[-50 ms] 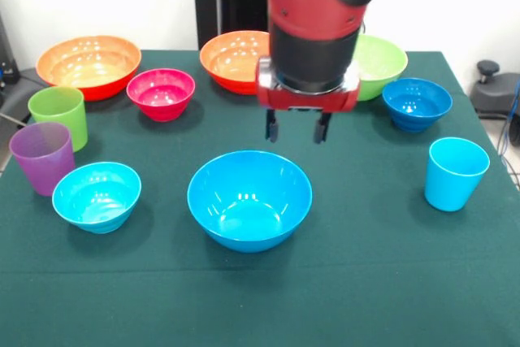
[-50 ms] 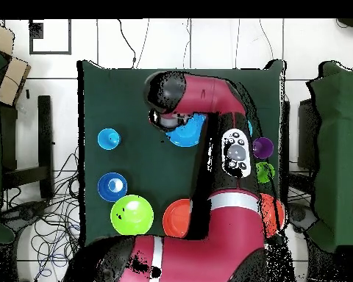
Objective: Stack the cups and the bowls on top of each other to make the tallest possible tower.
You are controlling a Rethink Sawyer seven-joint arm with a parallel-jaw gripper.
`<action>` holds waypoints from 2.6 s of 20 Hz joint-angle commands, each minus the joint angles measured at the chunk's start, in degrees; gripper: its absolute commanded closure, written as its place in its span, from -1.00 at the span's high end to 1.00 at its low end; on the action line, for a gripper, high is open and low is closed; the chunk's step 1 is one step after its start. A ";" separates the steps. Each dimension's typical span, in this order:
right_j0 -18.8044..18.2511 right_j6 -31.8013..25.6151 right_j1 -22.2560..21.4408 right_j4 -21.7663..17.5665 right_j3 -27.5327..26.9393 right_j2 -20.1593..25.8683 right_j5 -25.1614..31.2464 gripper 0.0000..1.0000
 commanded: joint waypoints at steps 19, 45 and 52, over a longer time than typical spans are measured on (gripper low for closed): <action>2.17 5.75 -14.47 1.56 32.88 -0.06 -19.86 1.00; 0.78 8.70 -21.37 -0.29 58.13 0.18 -41.74 1.00; 1.69 8.00 -17.14 -0.91 55.72 -0.79 -45.91 1.00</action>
